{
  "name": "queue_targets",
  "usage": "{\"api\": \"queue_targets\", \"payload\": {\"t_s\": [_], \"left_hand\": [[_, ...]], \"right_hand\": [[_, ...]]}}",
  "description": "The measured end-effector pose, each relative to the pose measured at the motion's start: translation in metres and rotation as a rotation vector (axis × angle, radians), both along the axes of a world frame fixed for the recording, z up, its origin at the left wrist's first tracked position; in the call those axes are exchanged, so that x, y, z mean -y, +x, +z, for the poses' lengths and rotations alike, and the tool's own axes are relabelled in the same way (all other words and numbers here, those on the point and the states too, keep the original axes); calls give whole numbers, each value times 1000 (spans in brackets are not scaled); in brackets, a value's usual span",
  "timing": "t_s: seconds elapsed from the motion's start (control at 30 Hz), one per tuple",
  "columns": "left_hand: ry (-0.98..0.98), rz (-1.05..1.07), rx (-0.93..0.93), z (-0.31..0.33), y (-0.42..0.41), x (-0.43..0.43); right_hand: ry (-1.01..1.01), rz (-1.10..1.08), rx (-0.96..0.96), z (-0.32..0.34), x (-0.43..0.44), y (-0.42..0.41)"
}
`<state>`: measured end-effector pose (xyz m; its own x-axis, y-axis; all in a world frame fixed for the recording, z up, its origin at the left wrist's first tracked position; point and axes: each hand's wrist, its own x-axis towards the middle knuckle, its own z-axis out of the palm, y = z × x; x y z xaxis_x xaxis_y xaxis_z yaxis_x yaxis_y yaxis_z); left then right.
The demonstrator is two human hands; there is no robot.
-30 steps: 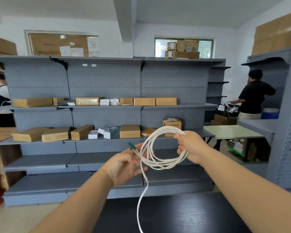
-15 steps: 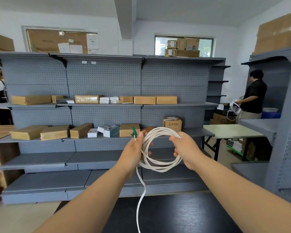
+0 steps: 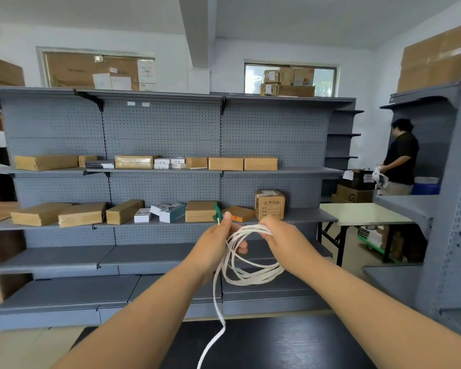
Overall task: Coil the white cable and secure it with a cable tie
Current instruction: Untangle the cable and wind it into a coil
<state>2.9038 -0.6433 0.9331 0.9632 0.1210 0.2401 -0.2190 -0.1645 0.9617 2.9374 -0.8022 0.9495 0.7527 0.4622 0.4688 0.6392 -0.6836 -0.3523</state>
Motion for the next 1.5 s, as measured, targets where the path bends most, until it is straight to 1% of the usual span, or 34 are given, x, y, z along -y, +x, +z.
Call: {"api": "queue_targets", "payload": {"t_s": [0.07,0.1,0.23,0.37,0.4,0.53,0.63,0.73,0.8,0.87,0.97,1.03,1.07,1.23,1.3,1.5], "left_hand": [[-47,-77,-60,4,1,2],[-34,-104,-81,5,1,2],[229,-140,-139,9,4,6],[331,-219,-204,16,3,15],[345,-233,-214,18,2,17],[298,-266,-283,23,0,24],[372,-268,-334,23,1,26],[406,-252,-357,25,1,28],[408,-212,-328,25,-1,28],[410,-142,-248,24,-2,30],[369,-7,-18,16,-5,34],[333,10,150,9,-8,34],[343,9,196,6,-8,34],[422,134,273,1,-6,27],[412,142,304,2,-8,24],[99,94,296,2,-10,18]], "right_hand": [[-30,20,40,-2,5,0],[-46,27,53,-2,8,0],[-26,79,74,-3,16,0],[-3,192,40,1,24,-2],[-2,220,36,1,25,-2],[-13,285,-14,2,29,-2],[-80,287,-74,4,33,-4],[-105,293,-70,4,34,-7],[-57,288,-74,2,34,-9],[16,256,-72,0,33,-8],[108,198,-111,-5,30,-5],[180,162,-165,-6,29,0],[214,153,-195,-7,28,2],[286,142,-291,-8,23,3],[292,133,-312,-7,19,2],[222,132,-302,1,8,-1]]}}
